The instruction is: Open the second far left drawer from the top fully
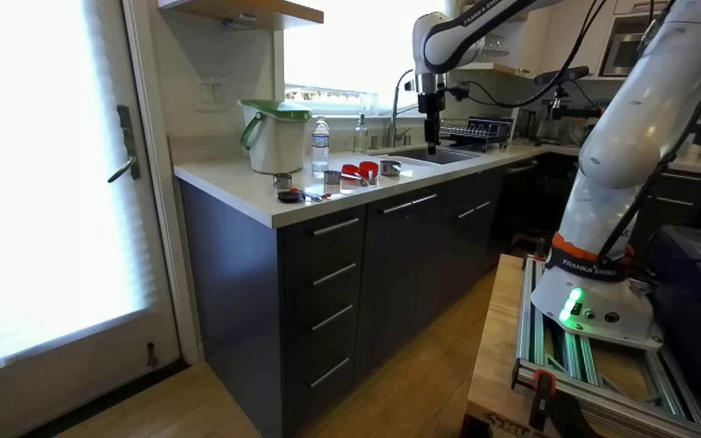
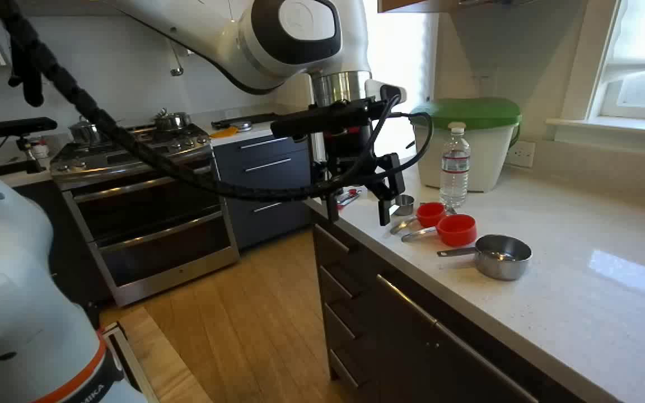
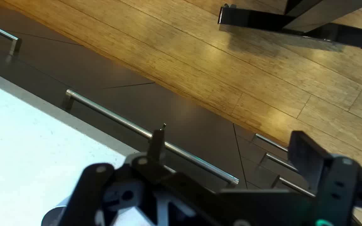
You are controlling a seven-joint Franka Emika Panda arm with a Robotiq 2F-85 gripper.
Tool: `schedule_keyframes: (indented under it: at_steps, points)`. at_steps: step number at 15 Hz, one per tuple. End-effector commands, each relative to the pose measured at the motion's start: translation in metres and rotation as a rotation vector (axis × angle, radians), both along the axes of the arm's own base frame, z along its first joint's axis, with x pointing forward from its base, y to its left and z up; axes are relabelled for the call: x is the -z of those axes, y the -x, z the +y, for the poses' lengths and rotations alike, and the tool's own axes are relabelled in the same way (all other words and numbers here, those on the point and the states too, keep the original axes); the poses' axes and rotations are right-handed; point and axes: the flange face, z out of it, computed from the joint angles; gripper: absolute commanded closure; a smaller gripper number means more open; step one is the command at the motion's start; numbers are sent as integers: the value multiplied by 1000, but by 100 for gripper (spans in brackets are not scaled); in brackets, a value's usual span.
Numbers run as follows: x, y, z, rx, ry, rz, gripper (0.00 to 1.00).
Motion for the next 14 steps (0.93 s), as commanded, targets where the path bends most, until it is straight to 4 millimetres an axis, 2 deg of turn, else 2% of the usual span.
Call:
schedule_keyframes:
  at_steps: [1, 12, 14]
  points:
    - [0, 0, 0, 0, 0, 0, 0]
    - [0, 0, 0, 0, 0, 0, 0]
    - [6, 5, 16, -87, -3, 5, 0]
